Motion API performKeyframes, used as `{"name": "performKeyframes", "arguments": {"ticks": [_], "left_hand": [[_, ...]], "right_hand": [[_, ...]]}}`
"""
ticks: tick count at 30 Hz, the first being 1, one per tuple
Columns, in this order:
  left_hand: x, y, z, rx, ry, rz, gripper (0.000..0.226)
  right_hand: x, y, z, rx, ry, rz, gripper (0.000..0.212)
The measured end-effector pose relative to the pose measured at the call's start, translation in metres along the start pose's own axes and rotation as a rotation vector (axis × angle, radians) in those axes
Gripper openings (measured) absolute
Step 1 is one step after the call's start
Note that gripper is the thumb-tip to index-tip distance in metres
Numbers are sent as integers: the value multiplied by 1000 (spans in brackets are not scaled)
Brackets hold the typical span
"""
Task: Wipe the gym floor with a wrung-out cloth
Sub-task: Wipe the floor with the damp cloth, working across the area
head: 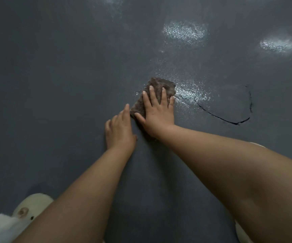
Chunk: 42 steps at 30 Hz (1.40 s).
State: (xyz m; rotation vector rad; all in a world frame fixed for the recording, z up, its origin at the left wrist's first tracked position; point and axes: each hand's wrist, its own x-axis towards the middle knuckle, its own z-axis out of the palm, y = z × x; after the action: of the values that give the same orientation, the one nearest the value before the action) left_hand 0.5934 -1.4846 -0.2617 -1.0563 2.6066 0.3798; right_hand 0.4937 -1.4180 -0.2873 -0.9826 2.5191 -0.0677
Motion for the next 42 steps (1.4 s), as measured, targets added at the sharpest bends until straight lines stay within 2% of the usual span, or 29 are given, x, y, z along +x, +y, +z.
{"name": "performKeyframes", "arguments": {"ticks": [3, 7, 15, 18, 21, 28, 31, 33, 37, 42], "left_hand": [[-4, 0, 1, 29, 22, -97, 105], [-1, 0, 2, -41, -33, -272, 108], [4, -1, 0, -16, -91, -282, 112], [5, -1, -2, 0, -125, -273, 104], [6, -2, -4, 0, -143, -257, 106], [-6, -1, -8, -57, -135, -187, 104], [-15, 7, -5, -112, -162, -127, 104], [-22, 13, 0, -118, -174, -94, 103], [-31, 21, 7, -114, -181, -85, 96], [-39, 30, 6, -200, -151, -145, 74]], "right_hand": [[15, -16, -4, -51, -20, -119, 75], [29, -30, -8, -143, -74, -303, 73], [41, -11, -6, -156, 48, -288, 68], [54, 11, -18, -103, 42, -166, 66], [55, 48, -29, -30, 50, 22, 67], [10, 140, -26, 45, 144, 435, 68], [-9, 163, -21, 96, 200, 664, 75], [-13, 167, -19, 135, 229, 735, 73], [-15, 153, -22, 152, 171, 657, 61], [-43, 110, -5, 84, 82, 357, 58]]}}
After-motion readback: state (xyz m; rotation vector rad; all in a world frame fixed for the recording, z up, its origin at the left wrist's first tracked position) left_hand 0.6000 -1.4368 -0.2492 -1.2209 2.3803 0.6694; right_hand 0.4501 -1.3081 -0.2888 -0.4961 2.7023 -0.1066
